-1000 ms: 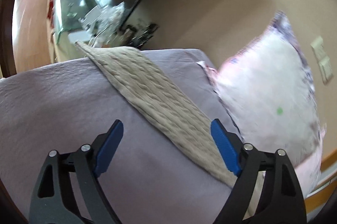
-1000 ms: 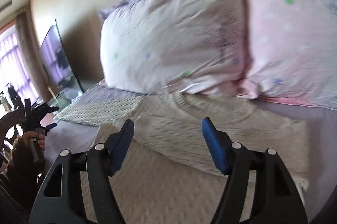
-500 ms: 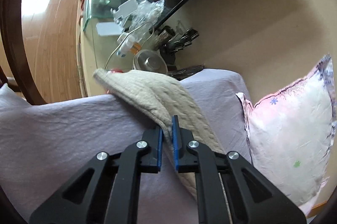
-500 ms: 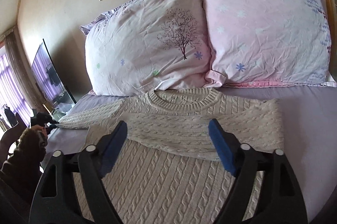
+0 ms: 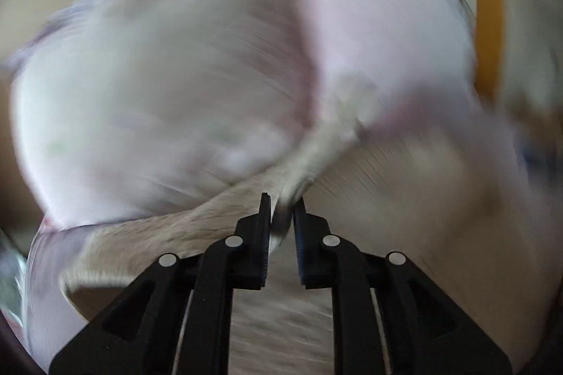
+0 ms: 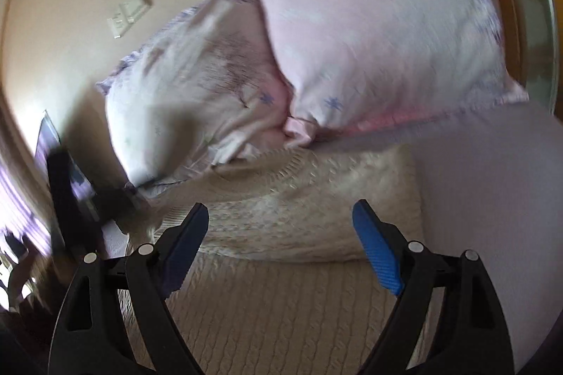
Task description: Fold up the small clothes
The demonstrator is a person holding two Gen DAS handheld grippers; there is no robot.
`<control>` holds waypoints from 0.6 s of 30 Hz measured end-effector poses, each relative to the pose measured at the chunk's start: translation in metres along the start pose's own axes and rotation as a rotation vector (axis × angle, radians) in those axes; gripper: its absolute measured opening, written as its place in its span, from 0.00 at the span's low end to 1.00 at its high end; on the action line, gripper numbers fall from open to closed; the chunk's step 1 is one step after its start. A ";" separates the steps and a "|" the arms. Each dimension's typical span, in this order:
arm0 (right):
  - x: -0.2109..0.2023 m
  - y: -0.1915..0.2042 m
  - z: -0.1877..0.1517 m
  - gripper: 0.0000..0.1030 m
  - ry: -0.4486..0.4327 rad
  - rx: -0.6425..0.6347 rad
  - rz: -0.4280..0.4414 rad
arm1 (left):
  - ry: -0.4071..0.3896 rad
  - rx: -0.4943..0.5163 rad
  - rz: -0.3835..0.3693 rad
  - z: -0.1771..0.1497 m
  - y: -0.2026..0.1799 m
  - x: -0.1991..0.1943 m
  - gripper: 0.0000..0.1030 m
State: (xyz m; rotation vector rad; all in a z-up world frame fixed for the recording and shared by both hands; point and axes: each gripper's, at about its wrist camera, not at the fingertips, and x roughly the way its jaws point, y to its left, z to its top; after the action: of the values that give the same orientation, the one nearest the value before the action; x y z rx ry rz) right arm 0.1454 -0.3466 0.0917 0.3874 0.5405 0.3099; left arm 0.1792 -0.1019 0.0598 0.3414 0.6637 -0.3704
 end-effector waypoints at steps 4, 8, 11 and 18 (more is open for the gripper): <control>0.004 -0.022 0.004 0.60 0.069 0.088 0.025 | 0.081 0.020 -0.079 -0.042 -0.018 -0.012 0.14; 0.038 -0.031 0.009 0.46 0.192 0.146 0.016 | 0.075 -0.067 0.053 -0.078 0.030 -0.061 0.17; 0.079 -0.026 0.002 0.40 0.302 0.167 0.048 | 0.118 -0.127 0.149 -0.106 0.069 -0.088 0.23; 0.127 0.023 -0.021 0.09 0.386 -0.037 0.053 | 0.187 -0.253 0.067 -0.154 0.099 -0.107 0.38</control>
State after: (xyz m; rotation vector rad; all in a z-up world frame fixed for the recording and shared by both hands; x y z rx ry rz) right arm 0.2329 -0.2724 0.0298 0.3072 0.9022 0.4495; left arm 0.0631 0.0738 0.0346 0.1576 0.8696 -0.1883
